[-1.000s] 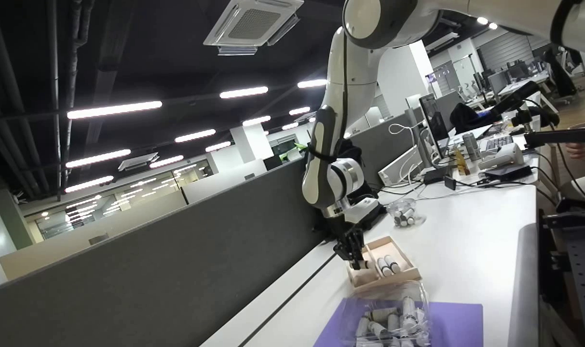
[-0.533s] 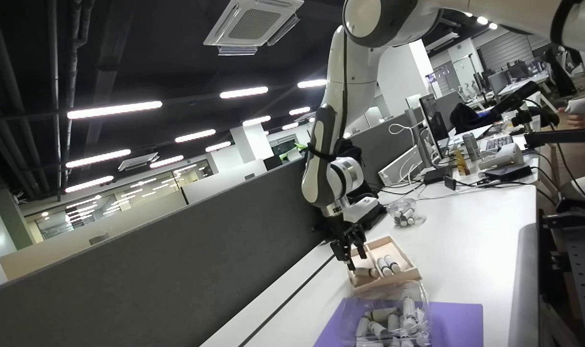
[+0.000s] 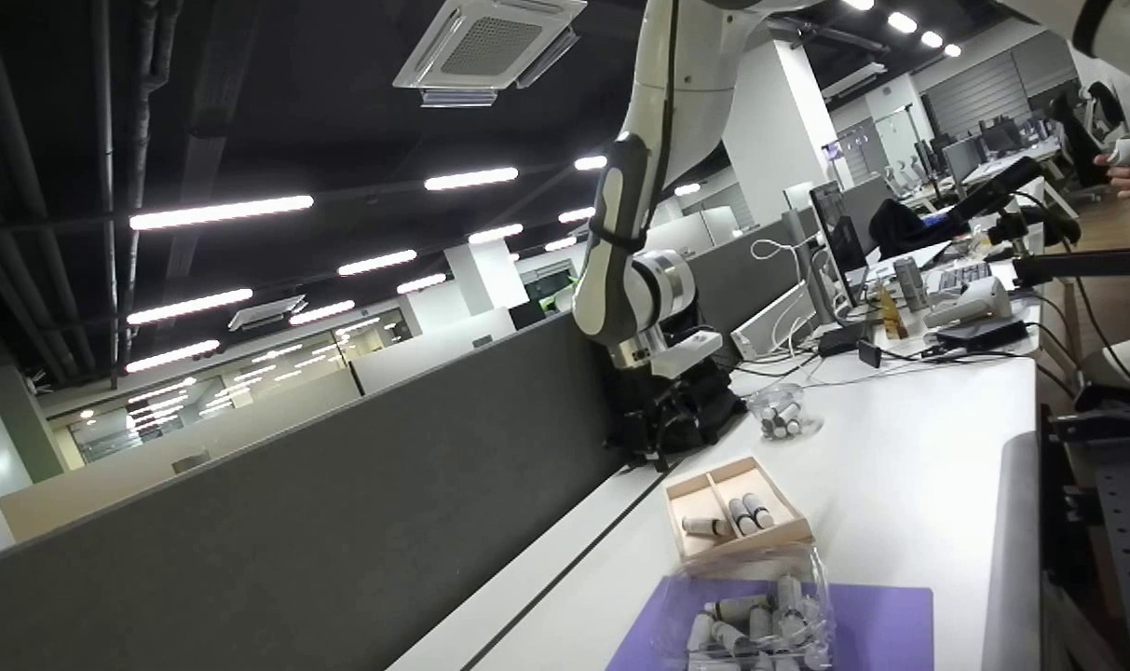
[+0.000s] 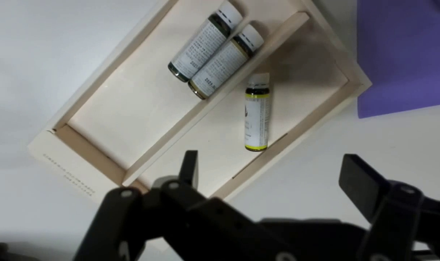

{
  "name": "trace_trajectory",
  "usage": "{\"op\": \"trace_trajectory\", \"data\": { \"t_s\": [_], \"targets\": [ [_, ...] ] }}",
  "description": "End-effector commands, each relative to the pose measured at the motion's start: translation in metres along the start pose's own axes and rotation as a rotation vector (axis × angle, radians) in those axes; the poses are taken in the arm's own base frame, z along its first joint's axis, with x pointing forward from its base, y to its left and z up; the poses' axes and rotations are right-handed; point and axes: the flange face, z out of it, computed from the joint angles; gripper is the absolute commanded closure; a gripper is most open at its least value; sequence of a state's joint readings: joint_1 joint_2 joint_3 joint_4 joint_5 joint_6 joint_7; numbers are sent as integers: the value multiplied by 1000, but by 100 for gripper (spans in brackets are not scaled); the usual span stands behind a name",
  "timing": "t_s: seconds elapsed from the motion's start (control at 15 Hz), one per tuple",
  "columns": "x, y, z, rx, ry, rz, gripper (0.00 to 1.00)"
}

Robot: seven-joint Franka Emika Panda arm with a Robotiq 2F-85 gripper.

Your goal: Pick up the brown bottle with a white label from the kitchen counter and put it on the top part of the tray

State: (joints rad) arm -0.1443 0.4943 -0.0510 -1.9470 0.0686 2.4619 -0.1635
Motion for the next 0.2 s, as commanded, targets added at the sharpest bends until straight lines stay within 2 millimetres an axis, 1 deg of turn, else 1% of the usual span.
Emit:
{"op": "trace_trajectory", "data": {
  "t_s": [0.0, 0.13],
  "targets": [
    [-30, 3, -43, -34, -10, 55, 0],
    [-40, 10, -58, -38, -25, 69, 0]
  ]
}}
